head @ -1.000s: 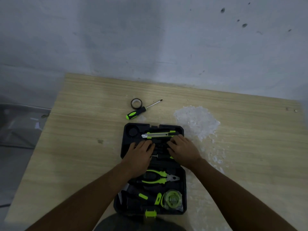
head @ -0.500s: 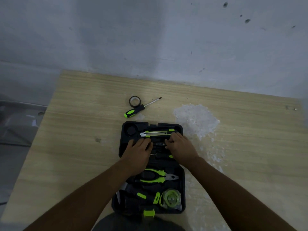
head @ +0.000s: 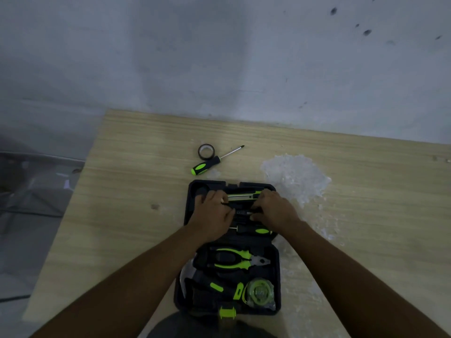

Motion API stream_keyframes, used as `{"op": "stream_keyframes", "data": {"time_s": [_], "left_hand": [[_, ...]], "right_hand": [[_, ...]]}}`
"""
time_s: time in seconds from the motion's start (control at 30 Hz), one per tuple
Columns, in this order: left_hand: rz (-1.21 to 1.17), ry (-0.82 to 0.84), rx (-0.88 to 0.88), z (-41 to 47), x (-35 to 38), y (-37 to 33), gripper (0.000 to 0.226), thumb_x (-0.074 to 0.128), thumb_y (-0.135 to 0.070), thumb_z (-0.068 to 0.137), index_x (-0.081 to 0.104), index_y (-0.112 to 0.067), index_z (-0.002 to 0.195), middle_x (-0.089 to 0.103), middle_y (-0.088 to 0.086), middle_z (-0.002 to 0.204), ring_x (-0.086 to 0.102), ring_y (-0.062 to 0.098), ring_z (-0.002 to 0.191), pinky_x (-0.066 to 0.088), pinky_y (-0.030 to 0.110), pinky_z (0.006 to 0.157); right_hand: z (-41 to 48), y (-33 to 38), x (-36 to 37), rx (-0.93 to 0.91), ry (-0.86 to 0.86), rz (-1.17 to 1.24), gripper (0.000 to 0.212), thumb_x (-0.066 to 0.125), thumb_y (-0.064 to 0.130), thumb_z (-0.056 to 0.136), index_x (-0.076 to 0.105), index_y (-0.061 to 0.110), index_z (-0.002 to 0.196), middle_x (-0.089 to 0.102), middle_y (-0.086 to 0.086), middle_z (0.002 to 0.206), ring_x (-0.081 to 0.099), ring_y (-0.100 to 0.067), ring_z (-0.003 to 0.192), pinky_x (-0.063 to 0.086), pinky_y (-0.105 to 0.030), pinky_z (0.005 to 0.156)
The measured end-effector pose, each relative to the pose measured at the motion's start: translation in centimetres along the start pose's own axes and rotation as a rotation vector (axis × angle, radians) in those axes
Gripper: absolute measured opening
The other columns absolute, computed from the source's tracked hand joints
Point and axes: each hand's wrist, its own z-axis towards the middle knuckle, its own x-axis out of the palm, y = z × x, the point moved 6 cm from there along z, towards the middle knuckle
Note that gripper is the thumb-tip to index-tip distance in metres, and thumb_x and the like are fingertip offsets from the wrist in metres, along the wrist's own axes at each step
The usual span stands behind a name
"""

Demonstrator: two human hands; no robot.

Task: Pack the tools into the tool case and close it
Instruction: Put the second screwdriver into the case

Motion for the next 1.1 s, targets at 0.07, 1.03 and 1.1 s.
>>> {"op": "stream_keyframes", "data": {"time_s": [0.07, 1.03, 1.1], "left_hand": [[-0.097, -0.122, -0.103, 0.9, -1.7, 1.5, 0.031, 0.047, -0.036, 0.094, 0.072, -0.018, 0.093, 0.051, 0.001, 0.117, 0.044, 0.024, 0.113, 0.03, 0.041, 0.091], [-0.187, -0.055, -0.471, 8.4, -2.6, 9.6, 0.035, 0.058, -0.015, 0.09, 0.05, -0.007, 0.123, 0.051, 0.021, 0.117, 0.052, 0.041, 0.107, 0.047, 0.048, 0.085], [-0.202, -0.065, -0.46, 8.4, -2.5, 9.6, 0.034, 0.057, -0.014, 0.09, 0.053, -0.007, 0.123, 0.052, 0.022, 0.115, 0.053, 0.042, 0.105, 0.049, 0.048, 0.083]], "right_hand": [[-0.7, -0.2, 0.0, 0.019, -0.043, 0.058, 0.045, 0.067, 0.045, 0.081, 0.062, 0.02, 0.118, 0.05, -0.007, 0.116, 0.05, -0.028, 0.108, 0.045, -0.041, 0.088], [-1.7, 4.0, 1.7, -0.04, -0.403, 0.101, 0.009, 0.067, 0.027, 0.086, 0.071, 0.021, 0.091, 0.065, -0.001, 0.091, 0.06, -0.029, 0.085, 0.05, -0.037, 0.06], [-1.8, 4.2, 1.7, -0.099, -0.412, -0.003, 0.013, 0.072, 0.022, 0.081, 0.068, 0.019, 0.093, 0.064, -0.005, 0.086, 0.061, -0.03, 0.077, 0.047, -0.034, 0.053]]}}
